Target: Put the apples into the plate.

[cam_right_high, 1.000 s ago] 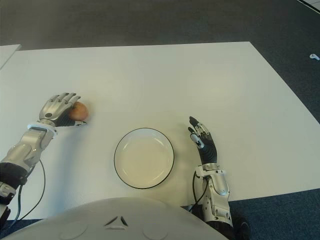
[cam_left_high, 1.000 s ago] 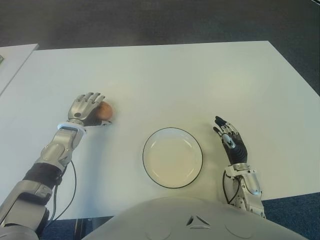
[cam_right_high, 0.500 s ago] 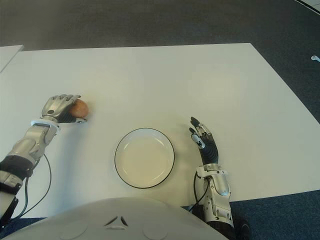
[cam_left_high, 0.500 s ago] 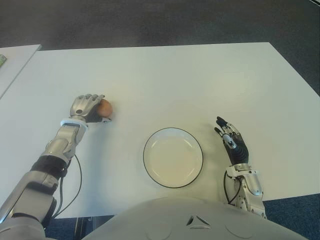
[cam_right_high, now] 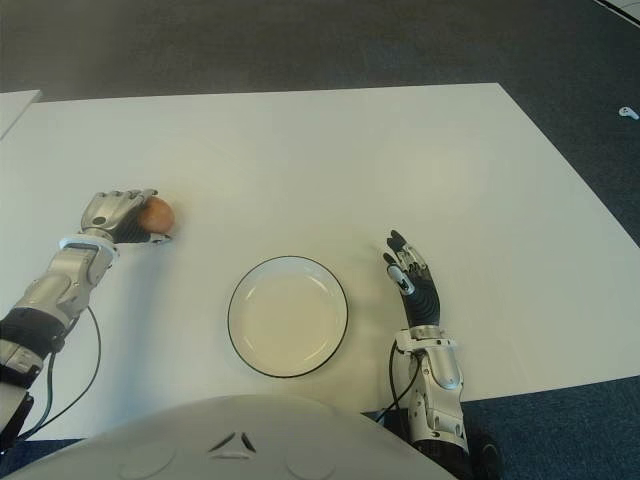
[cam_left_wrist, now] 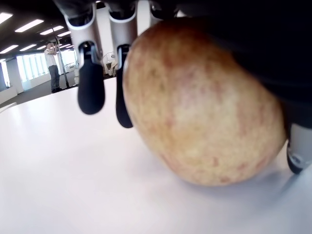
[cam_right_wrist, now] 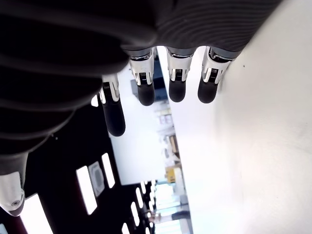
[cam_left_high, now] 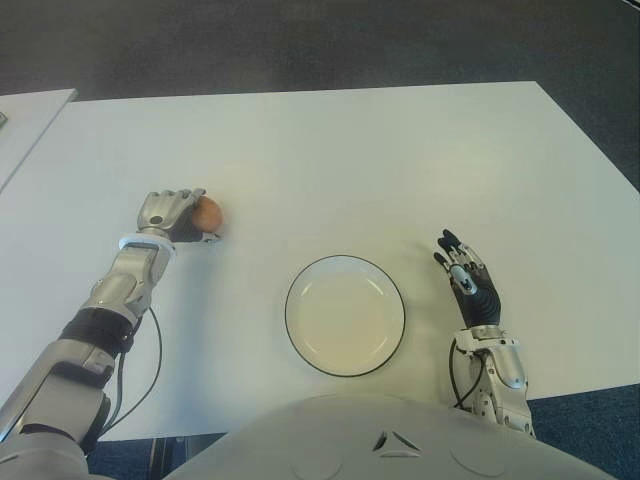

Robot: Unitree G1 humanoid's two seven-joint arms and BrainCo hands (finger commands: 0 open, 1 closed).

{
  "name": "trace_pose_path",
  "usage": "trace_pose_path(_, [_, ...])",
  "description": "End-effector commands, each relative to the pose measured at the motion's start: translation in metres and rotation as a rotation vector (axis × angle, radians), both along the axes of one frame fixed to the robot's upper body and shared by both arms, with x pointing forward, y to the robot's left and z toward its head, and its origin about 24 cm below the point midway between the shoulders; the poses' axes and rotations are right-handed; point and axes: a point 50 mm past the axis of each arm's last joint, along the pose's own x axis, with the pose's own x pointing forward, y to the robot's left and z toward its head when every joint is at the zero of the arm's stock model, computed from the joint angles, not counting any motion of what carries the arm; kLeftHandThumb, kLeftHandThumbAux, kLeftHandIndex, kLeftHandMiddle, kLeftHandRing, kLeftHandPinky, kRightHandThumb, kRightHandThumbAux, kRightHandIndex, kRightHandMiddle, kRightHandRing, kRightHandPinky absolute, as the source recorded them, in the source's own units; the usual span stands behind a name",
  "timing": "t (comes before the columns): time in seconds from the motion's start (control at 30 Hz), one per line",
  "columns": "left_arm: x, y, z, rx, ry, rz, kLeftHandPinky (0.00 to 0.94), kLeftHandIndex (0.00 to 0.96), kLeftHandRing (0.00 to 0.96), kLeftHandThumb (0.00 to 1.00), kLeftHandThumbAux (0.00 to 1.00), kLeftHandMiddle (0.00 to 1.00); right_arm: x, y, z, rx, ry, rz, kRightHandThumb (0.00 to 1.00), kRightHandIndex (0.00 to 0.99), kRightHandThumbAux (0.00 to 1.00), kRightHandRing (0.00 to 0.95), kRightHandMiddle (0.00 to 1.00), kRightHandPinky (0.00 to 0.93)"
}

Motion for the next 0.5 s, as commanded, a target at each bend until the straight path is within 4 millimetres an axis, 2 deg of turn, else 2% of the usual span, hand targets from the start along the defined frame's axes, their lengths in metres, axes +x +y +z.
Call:
trace_pose_path(0.03, [-0.0287,-0.0027,-0.0352,-0.023,0.207,0.018,0.744,0.417,0.748,0.852,0.665,0.511,-0.0052,-0.0011,-0.0102,0.04,0.066,-0.012,0.325,0.239,0.526,0.004,0.095,0.0])
trace_pose_path(0.17, [-0.0289,-0.0032,-0.0349,-0.032,0.211,0.021,0.755,0.414,0.763,0.853,0.666,0.514,-0.0052,-0.0014,-0.0101,0.042,0.065,-0.017,0.348,0.259,0.528,0.0,0.09,0.0])
trace_pose_path(0.5, [-0.0291,-0.004,-0.0346,-0.034,0.207,0.014,0.79,0.405,0.793,0.853,0.667,0.522,-0.0041,-0.0012,-0.0104,0.042,0.066,-0.028,0.356,0.234,0.532,0.002,0.089,0.001])
